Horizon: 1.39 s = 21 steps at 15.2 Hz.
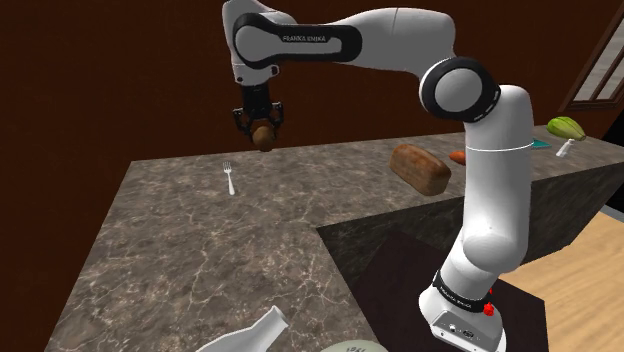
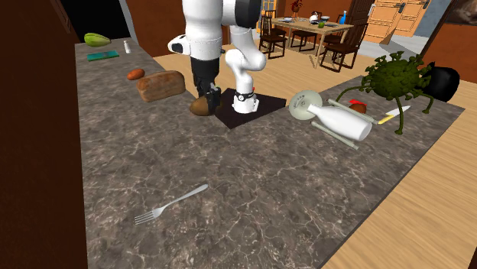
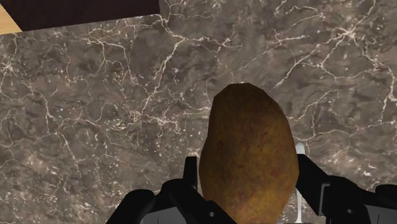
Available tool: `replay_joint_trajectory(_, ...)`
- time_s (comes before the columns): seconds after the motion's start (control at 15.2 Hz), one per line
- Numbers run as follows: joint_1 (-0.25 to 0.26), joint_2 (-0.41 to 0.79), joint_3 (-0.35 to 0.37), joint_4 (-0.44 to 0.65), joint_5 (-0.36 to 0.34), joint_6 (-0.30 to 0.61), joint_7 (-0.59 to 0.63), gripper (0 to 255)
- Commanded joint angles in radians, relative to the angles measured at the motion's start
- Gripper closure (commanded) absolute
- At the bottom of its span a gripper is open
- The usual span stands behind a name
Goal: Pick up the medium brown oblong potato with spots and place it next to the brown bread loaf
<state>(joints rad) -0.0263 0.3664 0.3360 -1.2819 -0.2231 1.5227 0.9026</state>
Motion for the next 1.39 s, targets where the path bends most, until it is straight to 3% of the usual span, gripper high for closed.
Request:
replay_joint_trajectory(0.0, -0.042, -0.060, -0.009, -0.088, 0.017, 0.036, -0.039, 255)
replay_joint_trajectory(0.59, -0.190, -0.262, -0.081, -0.357, 0.068, 0.139, -0.238, 255)
replay_joint_trajectory(1.32, -0.328, -0.388, -0.206, -0.516, 0.081, 0.211, -0.495, 255)
